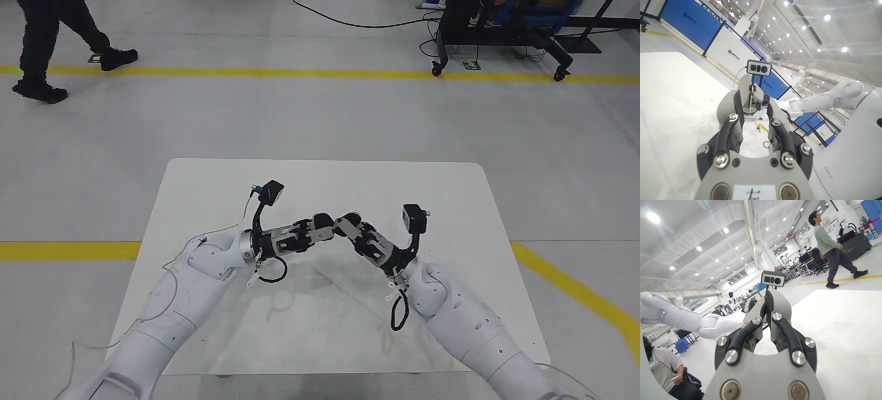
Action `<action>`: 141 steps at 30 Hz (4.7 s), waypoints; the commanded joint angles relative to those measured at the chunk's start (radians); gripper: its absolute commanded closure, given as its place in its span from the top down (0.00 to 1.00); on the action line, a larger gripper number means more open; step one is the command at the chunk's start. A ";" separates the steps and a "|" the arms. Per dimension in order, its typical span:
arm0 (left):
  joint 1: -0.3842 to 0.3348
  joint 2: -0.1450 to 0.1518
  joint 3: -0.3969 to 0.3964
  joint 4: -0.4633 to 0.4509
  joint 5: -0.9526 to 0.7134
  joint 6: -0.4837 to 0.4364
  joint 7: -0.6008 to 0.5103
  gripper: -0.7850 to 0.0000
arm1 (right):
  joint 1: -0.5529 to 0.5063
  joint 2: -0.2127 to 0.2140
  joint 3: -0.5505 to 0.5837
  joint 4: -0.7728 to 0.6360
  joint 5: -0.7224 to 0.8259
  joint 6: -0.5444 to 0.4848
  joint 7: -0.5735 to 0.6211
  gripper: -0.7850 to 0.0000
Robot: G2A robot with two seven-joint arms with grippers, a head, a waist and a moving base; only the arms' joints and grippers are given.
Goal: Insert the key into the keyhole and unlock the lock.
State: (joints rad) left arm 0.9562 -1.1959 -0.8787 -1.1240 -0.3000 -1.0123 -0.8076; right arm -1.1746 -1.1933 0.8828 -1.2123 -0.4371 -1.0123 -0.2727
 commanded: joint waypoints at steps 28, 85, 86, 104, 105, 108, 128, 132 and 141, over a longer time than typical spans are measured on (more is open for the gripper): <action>0.013 -0.001 -0.040 0.008 0.078 0.000 0.094 0.00 | 0.001 -0.014 0.031 0.025 -0.039 0.000 0.015 0.00; 0.002 0.034 -0.038 0.002 0.127 0.003 -0.003 0.00 | -0.090 0.037 0.137 -0.113 0.270 0.128 0.559 0.29; 0.001 0.034 -0.037 0.003 0.127 0.003 -0.003 0.00 | -0.091 0.037 0.138 -0.115 0.275 0.128 0.563 0.29; -0.010 0.036 -0.011 0.009 0.118 0.005 0.006 1.00 | -0.089 0.035 0.129 -0.107 0.328 0.105 0.618 0.00; -0.013 0.037 -0.012 0.008 0.116 0.000 0.001 1.00 | -0.090 0.035 0.132 -0.105 0.327 0.103 0.615 0.00; -0.011 0.040 -0.023 0.002 0.109 0.000 0.003 1.00 | -0.098 0.039 0.152 -0.099 0.325 0.087 0.604 0.00; -0.011 0.040 -0.023 0.002 0.109 0.000 0.003 1.00 | -0.165 0.068 0.281 -0.123 0.311 0.000 0.557 0.00; -0.011 0.040 -0.023 0.002 0.109 0.000 0.003 1.00 | -0.165 0.068 0.281 -0.123 0.311 0.000 0.557 0.00; -0.011 0.040 -0.023 0.002 0.109 0.000 0.003 1.00 | -0.165 0.068 0.281 -0.123 0.311 0.000 0.557 0.00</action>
State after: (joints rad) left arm 0.9452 -1.1556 -0.9012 -1.1216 -0.1909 -1.0123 -0.8047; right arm -1.3392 -1.1248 1.1636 -1.3352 -0.1260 -1.0122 0.2842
